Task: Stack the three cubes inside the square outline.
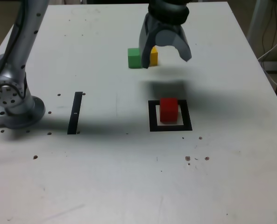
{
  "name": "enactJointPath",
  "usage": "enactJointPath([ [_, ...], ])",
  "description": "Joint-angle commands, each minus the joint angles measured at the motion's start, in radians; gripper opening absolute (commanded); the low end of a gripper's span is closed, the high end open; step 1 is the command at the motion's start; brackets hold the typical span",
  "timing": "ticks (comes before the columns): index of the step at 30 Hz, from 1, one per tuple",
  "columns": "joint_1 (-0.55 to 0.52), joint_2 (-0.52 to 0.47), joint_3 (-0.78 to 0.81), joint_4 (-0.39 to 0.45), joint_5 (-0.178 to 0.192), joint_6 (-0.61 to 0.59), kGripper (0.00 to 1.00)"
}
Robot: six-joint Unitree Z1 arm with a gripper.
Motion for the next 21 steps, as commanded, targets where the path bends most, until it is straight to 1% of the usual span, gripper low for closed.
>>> enactJointPath([
  [1,0.036,0.011,-0.016,0.006,0.006,0.024,1.0],
  [7,0.118,0.027,-0.053,0.02,0.022,0.075,1.0],
  [14,0.165,0.033,-0.085,0.037,0.037,0.122,1.0],
  [21,0.201,0.05,-0.102,0.033,0.045,0.239,1.0],
])
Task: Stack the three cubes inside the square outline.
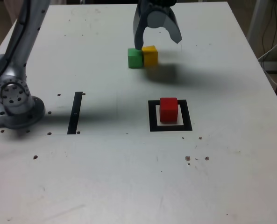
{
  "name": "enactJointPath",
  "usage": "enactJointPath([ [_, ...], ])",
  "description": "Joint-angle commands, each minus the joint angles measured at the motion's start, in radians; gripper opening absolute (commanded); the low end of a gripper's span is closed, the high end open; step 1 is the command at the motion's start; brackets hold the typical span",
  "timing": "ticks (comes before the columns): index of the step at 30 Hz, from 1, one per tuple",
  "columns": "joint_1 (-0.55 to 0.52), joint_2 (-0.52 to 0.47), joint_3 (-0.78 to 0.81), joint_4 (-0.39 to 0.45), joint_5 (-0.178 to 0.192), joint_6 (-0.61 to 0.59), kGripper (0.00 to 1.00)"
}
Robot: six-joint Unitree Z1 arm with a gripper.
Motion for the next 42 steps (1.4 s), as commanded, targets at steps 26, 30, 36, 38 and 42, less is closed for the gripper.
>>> enactJointPath([
  [26,0.026,0.004,-0.013,-0.059,0.139,0.493,1.0],
  [30,0.028,0.0,0.007,-0.071,0.145,0.581,1.0],
  [36,0.033,-0.015,0.069,-0.164,0.137,0.73,1.0],
  [38,0.037,-0.02,0.089,-0.197,0.126,0.768,1.0],
  [42,0.042,-0.032,0.124,-0.247,0.109,0.841,1.0],
])
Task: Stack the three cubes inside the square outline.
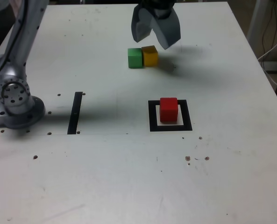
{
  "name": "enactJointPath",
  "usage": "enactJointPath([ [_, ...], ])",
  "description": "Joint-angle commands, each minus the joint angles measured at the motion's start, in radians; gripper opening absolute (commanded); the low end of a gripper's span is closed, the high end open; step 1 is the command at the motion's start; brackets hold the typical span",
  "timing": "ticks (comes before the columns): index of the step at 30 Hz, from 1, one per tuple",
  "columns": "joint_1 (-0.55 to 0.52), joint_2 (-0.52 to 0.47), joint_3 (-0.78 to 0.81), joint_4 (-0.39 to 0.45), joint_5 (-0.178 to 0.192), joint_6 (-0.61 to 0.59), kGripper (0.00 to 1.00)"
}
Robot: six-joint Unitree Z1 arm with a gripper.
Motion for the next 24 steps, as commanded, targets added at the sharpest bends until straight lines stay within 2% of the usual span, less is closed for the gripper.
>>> enactJointPath([
  [1,0.002,-0.015,0.019,-0.022,-0.01,0.053,1.0],
  [3,0.002,-0.024,0.034,-0.04,-0.022,0.103,1.0],
  [9,0.003,-0.039,0.061,-0.075,-0.089,0.214,1.0],
  [24,0.015,-0.04,0.051,-0.13,-0.101,0.218,0.98],
])
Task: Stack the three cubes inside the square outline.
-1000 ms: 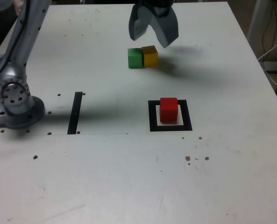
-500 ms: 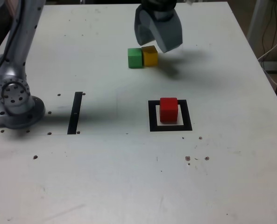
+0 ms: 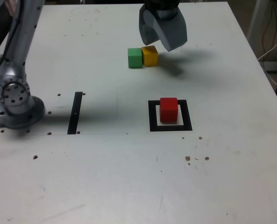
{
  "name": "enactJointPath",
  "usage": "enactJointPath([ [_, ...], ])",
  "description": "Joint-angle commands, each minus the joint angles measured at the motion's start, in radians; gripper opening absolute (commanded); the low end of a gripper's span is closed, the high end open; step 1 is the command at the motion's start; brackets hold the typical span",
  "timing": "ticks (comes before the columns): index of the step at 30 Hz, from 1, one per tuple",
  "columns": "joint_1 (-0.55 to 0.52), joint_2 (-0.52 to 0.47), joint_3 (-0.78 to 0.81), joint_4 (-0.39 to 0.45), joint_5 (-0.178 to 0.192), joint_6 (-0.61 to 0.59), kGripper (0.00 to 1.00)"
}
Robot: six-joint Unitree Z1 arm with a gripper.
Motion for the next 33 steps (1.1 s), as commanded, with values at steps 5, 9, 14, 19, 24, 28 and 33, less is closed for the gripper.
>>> enactJointPath([
  [5,0.011,0.002,0.002,-0.026,0.0,-0.002,0.99],
  [9,0.023,0.008,0.001,-0.041,0.003,-0.002,0.99],
  [14,0.043,0.019,-0.008,-0.046,0.008,-0.004,0.99],
  [19,0.053,0.032,-0.004,-0.049,0.009,-0.005,0.99],
  [24,0.051,0.038,0.029,-0.072,0.006,-0.015,0.97],
  [28,0.041,0.041,0.061,-0.098,0.006,-0.029,0.94],
  [33,0.027,0.041,0.111,-0.144,0.007,-0.05,0.84],
])
